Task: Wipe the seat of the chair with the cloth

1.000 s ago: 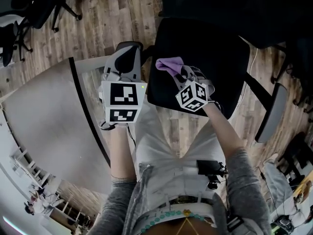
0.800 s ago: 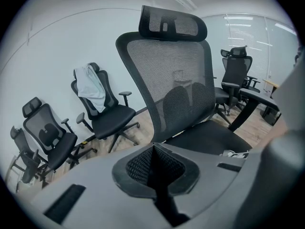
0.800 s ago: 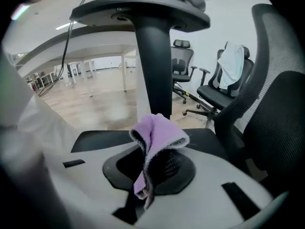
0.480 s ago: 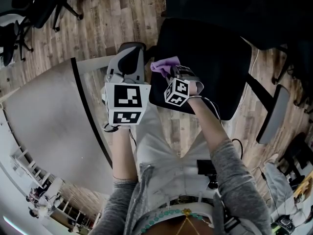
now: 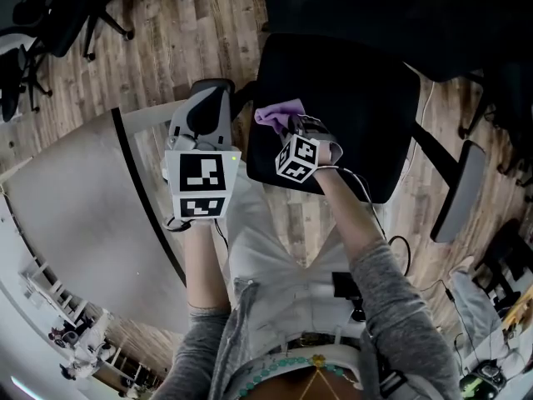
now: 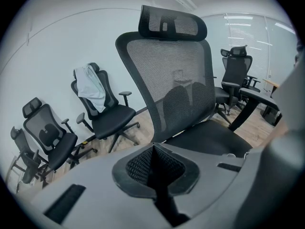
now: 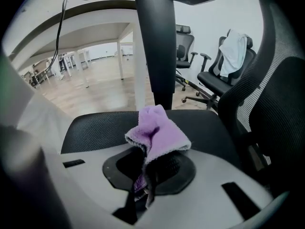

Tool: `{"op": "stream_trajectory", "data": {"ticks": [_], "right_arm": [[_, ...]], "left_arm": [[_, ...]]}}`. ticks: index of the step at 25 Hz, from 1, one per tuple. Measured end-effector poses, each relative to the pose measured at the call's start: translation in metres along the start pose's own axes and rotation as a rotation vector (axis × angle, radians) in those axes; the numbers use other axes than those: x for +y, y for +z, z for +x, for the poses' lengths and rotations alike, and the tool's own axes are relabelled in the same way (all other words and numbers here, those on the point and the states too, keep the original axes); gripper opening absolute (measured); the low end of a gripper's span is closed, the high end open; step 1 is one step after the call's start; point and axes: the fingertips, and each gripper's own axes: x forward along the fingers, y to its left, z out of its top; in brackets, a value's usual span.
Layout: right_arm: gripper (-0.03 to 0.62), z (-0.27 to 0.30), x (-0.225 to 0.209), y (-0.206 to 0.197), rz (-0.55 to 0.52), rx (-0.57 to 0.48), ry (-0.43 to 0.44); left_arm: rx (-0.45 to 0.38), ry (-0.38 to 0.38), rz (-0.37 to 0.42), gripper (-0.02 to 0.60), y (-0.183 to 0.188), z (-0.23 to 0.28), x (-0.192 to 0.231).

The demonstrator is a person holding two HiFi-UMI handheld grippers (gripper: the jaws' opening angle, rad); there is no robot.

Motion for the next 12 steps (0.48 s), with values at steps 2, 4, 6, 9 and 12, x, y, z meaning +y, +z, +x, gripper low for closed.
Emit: {"op": "stream_trajectory", "data": {"ticks": [2, 4, 6, 9, 12], "right_arm": [[0.048, -0.002, -0.001, -0.006, 0.010, 0.004, -0.001], [0.048, -0.004, -0.002, -0.011, 0.013, 0.011, -0.001], [0.048, -0.005, -0.003, -0.014, 0.014, 0.016, -0.002], [0.048, -0.006, -0.005, -0.019, 0.021, 0.022, -0.004], [0.048, -0.007, -0.007, -0.024, 0.030, 0.027, -0.006]], "left_arm": [[0.000, 0.000, -0.001, 0.008, 0.000, 0.000, -0.001], [-0.001, -0.001, 0.000, 0.008, 0.000, -0.001, -0.002], [-0.001, -0.001, 0.001, 0.008, 0.000, 0.000, -0.001], [0.001, 0.000, 0.002, 0.008, 0.001, 0.001, 0.000], [0.001, 0.000, 0.001, 0.008, 0.001, 0.002, 0.000]]}}
